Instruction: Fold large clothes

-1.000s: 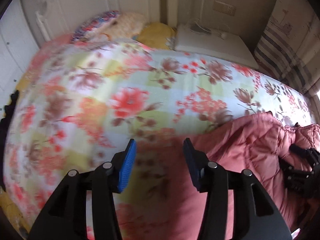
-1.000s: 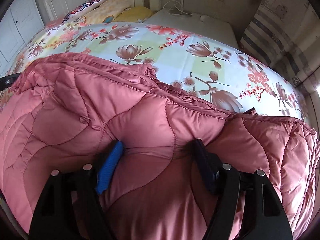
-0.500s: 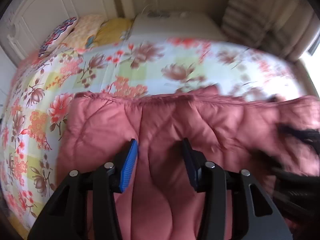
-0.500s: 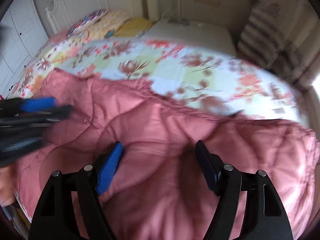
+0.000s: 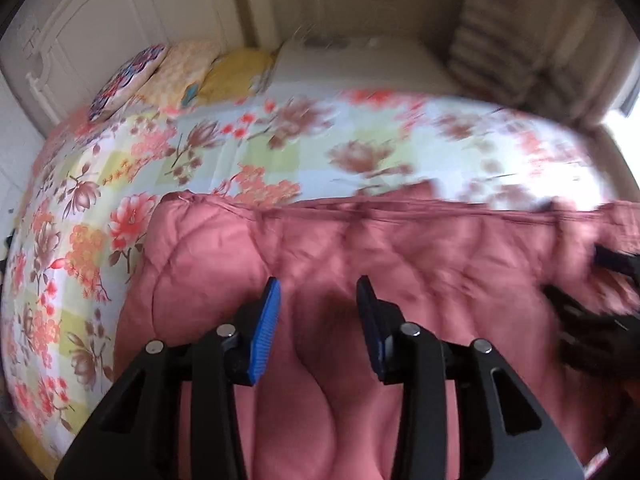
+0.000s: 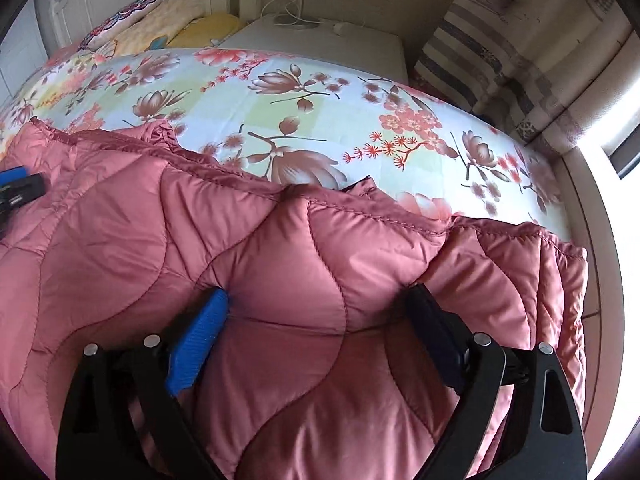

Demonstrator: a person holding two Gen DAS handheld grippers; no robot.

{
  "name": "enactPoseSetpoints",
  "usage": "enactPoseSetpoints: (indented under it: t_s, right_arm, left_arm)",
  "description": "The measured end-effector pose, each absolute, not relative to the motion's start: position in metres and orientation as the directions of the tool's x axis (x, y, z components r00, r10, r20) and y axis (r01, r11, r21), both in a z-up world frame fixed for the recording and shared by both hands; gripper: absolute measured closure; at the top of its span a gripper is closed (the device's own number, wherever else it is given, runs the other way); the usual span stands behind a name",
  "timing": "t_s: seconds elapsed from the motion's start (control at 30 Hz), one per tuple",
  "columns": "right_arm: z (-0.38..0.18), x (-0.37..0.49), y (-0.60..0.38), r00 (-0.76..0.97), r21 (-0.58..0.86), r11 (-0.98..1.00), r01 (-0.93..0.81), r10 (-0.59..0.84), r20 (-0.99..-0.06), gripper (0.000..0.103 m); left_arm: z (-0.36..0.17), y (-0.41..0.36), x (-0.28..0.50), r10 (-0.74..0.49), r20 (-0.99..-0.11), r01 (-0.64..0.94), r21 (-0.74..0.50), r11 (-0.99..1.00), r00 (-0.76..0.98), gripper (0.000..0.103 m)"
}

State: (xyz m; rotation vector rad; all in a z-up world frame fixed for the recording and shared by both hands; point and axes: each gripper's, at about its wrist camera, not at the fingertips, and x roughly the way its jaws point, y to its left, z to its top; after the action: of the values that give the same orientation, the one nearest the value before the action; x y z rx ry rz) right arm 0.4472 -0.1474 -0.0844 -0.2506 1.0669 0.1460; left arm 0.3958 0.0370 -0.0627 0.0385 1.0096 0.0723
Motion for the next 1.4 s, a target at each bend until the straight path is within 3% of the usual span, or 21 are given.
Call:
enactPoseSetpoints:
  t_s: [0.1,0.27,0.4,0.43,0.53,0.6,0.77,0.87,0.97,1.1,1.2,1.27,1.33,1.4]
  right_arm:
    - [-0.068,0.437,-0.155,0.520,-0.107,0.966,-0.235,0.032,-0.853,0.025]
    - [-0.010,0.354,-0.200,0.661,-0.109,0.975,-0.193,0.047,-0.749,0.024]
    - [-0.003,0.283,-0.234,0.677,-0.136,0.967,-0.213,0.046,-0.734,0.022]
    - [-0.009,0.271,-0.239,0.675,-0.185,0.963,-0.194,-0.006,-0.737,0.022]
    - [-0.050,0.255,-0.256,0.652,-0.522,0.853,-0.024,-0.383,-0.655,0.022]
    - [-0.082,0.257,-0.262,0.627,-0.634,0.773,-0.026,-0.481,-0.613,0.022]
    - [-0.088,0.270,-0.285,0.629,-0.549,0.836,-0.009,-0.422,-0.653,0.016]
    - [-0.060,0.255,-0.299,0.622,-0.504,0.862,0.057,-0.426,-0.657,0.022]
    - [-0.039,0.227,-0.281,0.684,-0.456,0.889,-0.035,-0.312,-0.660,0.021]
    - [-0.083,0.232,-0.278,0.625,-0.502,0.861,-0.083,-0.347,-0.699,0.016]
    - [-0.080,0.238,-0.293,0.591,-0.401,0.914,-0.062,-0.291,-0.753,0.015]
    - [-0.057,0.233,-0.287,0.606,-0.416,0.909,-0.033,-0.313,-0.731,0.018]
    - [-0.026,0.226,-0.272,0.683,-0.356,0.933,-0.057,-0.224,-0.696,0.018]
    - [0.001,0.227,-0.245,0.735,-0.236,0.954,-0.185,-0.025,-0.678,0.017]
  left_arm:
    - [-0.057,0.021,0.368,0.020,-0.842,0.000,0.024,1.000,0.539,0.064]
    - [-0.081,-0.002,0.368,0.074,-0.850,0.027,0.104,0.994,0.521,0.064]
    - [-0.090,0.001,0.380,0.096,-0.852,0.001,0.112,0.994,0.514,0.063]
    - [-0.091,0.001,0.383,0.104,-0.851,-0.006,0.118,0.993,0.515,0.062]
    - [-0.096,0.002,0.387,0.117,-0.847,-0.007,0.132,0.991,0.518,0.062]
    - [-0.098,0.003,0.389,0.108,-0.847,0.002,0.128,0.992,0.521,0.062]
    - [-0.100,0.006,0.392,0.114,-0.844,-0.005,0.131,0.991,0.525,0.062]
    - [-0.100,0.008,0.391,0.116,-0.841,-0.006,0.133,0.991,0.529,0.062]
    - [-0.101,0.009,0.392,0.121,-0.837,-0.007,0.139,0.990,0.533,0.062]
    - [-0.102,0.010,0.394,0.117,-0.837,-0.006,0.135,0.991,0.534,0.062]
    - [-0.102,0.010,0.394,0.118,-0.837,-0.006,0.136,0.991,0.535,0.062]
    - [-0.103,0.011,0.394,0.118,-0.835,-0.001,0.139,0.990,0.537,0.062]
    - [-0.103,0.011,0.395,0.120,-0.834,-0.004,0.140,0.990,0.539,0.062]
    - [-0.103,0.010,0.395,0.126,-0.832,-0.010,0.143,0.990,0.540,0.062]
